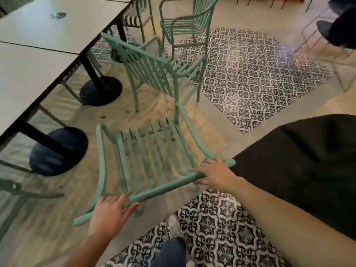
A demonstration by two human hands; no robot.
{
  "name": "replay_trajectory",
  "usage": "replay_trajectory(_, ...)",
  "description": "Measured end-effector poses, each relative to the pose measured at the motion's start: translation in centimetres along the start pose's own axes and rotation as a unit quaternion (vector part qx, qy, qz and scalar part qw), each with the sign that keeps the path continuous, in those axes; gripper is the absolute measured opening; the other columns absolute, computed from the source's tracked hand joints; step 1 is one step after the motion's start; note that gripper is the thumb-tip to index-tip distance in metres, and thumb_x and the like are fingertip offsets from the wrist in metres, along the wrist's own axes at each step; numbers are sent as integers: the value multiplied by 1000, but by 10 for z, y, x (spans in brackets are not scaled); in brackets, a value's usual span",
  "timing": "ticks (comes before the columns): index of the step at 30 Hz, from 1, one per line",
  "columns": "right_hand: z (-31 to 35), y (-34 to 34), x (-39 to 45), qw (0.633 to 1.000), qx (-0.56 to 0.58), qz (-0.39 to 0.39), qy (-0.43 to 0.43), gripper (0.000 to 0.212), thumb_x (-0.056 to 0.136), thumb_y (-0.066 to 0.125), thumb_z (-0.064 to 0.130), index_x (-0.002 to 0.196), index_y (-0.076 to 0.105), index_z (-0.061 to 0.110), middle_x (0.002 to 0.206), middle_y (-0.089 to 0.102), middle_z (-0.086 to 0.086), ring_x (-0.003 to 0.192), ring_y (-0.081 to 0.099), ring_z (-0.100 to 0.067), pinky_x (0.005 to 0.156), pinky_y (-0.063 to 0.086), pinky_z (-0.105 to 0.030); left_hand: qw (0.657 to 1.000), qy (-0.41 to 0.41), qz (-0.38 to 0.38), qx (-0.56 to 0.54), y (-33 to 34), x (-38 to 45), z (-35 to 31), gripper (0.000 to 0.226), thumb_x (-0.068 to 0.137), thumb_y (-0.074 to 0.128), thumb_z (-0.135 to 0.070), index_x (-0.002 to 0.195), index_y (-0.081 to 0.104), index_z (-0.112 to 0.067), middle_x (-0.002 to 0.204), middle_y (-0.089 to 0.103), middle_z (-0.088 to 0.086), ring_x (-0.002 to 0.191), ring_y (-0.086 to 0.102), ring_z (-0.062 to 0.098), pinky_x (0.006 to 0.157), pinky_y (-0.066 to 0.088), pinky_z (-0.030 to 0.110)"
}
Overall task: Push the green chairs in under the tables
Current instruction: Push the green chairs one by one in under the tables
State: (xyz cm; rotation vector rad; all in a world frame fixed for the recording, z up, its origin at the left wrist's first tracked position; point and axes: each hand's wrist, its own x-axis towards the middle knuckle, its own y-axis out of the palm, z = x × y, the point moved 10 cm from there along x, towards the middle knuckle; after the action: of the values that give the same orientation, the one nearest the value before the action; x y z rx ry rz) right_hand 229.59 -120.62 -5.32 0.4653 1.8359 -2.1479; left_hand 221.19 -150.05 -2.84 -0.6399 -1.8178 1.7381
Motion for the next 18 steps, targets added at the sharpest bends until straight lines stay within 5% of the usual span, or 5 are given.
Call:
replay_trajectory(6, -49, -29, 36, 999, 15, 3, -44, 96, 61, 8, 90, 124, 55, 36, 116, 59, 12, 113, 45, -14, 99, 30, -38, 998, -60, -13, -12, -3, 29, -27, 62, 91, 18, -72, 68, 55, -28, 55, 59, -6, 57, 62, 17, 61, 46, 31)
replay_trajectory(11, -75, -48, 66, 995, -29, 46, -79, 60, 78, 42, 77, 119, 57, 36, 111, 59, 8, 111, 48, -16, 95, 31, -34, 995, -95, -13, -25, 7, 48, -47, 60, 90, 24, -71, 71, 60, -27, 59, 64, -5, 60, 64, 17, 61, 47, 31)
replay_trajectory(16, -93, -70, 105, 984, -66, 18, -166, 110, 51, -9, 94, 112, 59, 33, 113, 61, 8, 113, 51, -16, 98, 32, -36, 985, -168, 26, -20, 26, 66, -55, 61, 89, 22, -75, 80, 60, -29, 69, 66, -7, 74, 65, 17, 69, 47, 33)
replay_trajectory(18, -99, -78, 121, 980, -69, 10, -187, 110, 49, -12, 94, 108, 59, 32, 108, 61, 8, 110, 52, -16, 98, 30, -37, 981, -192, 10, -22, 26, 69, -59, 60, 88, 22, -77, 82, 59, -30, 71, 65, -8, 78, 64, 15, 72, 46, 33)
